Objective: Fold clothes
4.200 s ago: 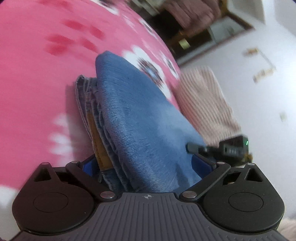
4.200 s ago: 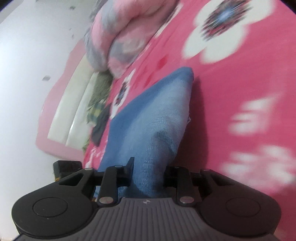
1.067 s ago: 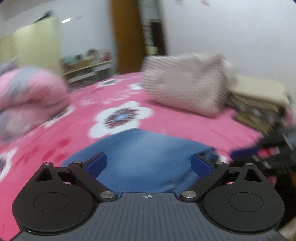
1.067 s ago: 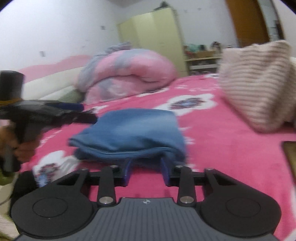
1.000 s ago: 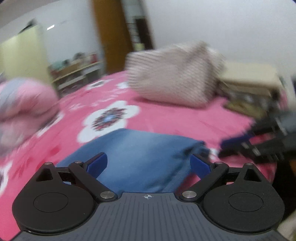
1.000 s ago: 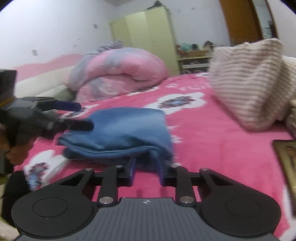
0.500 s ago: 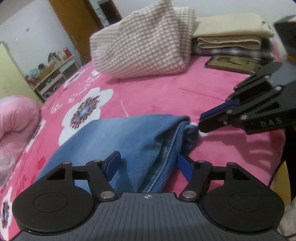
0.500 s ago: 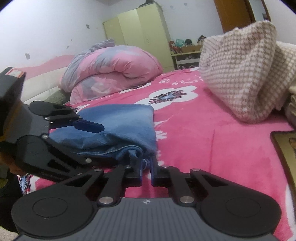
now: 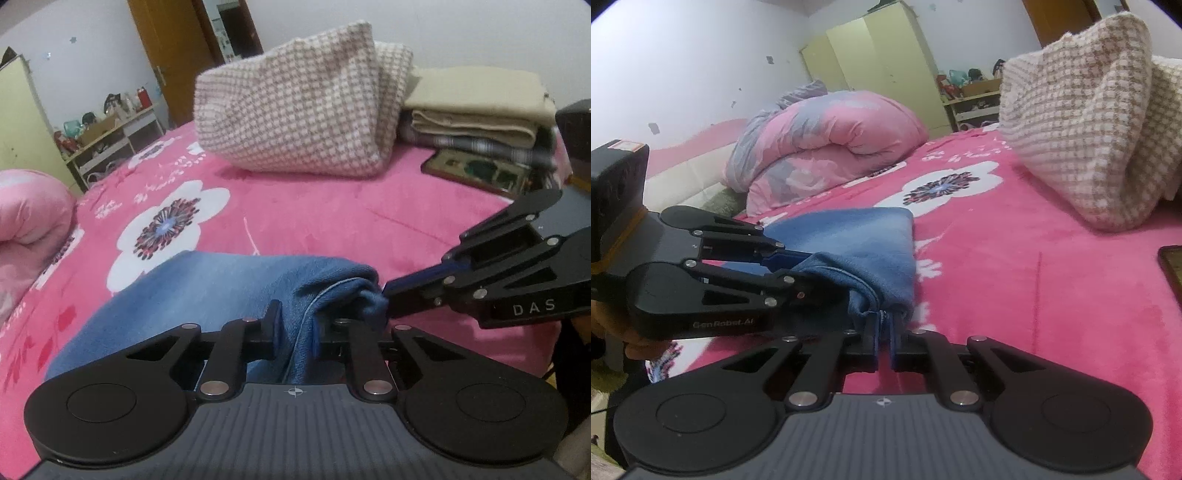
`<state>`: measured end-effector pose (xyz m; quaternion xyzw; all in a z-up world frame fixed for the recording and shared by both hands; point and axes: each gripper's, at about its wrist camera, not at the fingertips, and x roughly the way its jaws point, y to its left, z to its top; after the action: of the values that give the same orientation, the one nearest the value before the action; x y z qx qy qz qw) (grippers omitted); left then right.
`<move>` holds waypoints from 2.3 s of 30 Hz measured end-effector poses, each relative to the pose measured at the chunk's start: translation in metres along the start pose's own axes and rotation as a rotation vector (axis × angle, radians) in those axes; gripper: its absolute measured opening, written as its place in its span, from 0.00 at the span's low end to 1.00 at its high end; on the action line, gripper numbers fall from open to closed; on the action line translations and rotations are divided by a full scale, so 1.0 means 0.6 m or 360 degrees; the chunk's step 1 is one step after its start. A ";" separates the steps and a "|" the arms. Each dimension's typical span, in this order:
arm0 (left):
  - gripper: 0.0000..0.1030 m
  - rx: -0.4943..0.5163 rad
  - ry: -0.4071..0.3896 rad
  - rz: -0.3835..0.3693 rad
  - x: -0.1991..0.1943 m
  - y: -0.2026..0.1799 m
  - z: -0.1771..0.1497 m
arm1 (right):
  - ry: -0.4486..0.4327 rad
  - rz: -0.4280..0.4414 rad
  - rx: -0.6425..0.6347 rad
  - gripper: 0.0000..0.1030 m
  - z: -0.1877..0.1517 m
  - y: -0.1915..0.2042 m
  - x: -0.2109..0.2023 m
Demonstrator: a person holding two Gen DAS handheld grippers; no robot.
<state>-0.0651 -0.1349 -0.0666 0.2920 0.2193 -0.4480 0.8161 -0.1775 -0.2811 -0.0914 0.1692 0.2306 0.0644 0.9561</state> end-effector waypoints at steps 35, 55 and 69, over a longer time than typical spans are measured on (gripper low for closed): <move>0.06 -0.0193 -0.0154 -0.0130 -0.017 0.037 -0.019 | -0.0041 0.0387 0.0663 0.00 0.000 -0.040 0.105; 0.07 -0.0135 -0.0234 -0.0124 -0.024 0.031 -0.032 | 0.0031 0.0212 0.0508 0.08 0.008 -0.059 0.045; 0.07 -0.0090 -0.0260 -0.0089 -0.021 0.021 -0.042 | 0.0025 0.0470 0.0932 0.06 -0.004 -0.091 0.086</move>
<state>-0.0628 -0.1051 -0.0735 0.2251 0.1725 -0.4866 0.8263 -0.1305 -0.3213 -0.1341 0.4680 0.2196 0.1345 0.8454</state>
